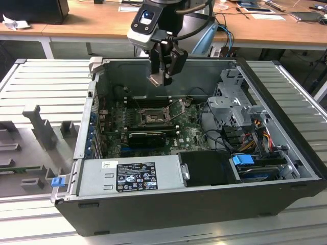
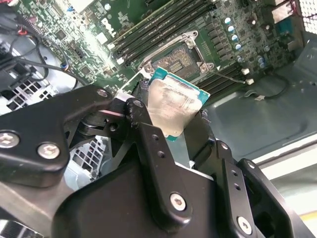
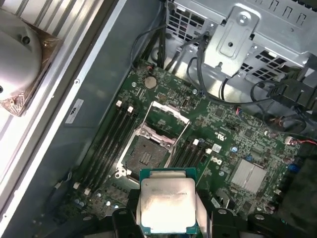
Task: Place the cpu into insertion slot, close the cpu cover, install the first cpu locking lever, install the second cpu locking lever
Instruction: 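Place the cpu into insertion slot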
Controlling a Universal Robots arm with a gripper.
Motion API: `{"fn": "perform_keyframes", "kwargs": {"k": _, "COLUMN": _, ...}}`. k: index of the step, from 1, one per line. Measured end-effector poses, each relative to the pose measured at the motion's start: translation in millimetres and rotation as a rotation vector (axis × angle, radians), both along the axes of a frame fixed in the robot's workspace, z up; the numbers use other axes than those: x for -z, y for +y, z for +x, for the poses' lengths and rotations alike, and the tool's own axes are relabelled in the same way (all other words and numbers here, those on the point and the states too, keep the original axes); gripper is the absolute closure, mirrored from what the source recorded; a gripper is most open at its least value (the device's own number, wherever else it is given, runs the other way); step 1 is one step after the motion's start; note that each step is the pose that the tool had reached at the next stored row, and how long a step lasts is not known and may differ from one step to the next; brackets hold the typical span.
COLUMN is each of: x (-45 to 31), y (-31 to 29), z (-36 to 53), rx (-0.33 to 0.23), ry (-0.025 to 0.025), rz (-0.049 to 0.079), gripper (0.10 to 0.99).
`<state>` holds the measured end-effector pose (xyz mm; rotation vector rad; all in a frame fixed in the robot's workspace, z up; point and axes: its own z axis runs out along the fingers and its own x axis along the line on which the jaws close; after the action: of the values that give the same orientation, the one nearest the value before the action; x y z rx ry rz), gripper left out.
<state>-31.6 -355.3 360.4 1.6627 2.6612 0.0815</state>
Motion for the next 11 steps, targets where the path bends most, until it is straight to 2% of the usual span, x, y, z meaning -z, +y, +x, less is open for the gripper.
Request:
{"fn": "perform_keyframes", "kwargs": {"k": 5, "x": 1.2, "y": 0.0, "z": 0.0, "rx": 0.063, "ry": 0.0002, "rz": 0.000, "gripper": 0.557}}
{"fn": "perform_keyframes", "kwargs": {"k": 11, "x": 3.3, "y": 0.0, "z": 0.0, "rx": 0.120, "ry": 0.0035, "rz": 0.000, "gripper": 0.557}}
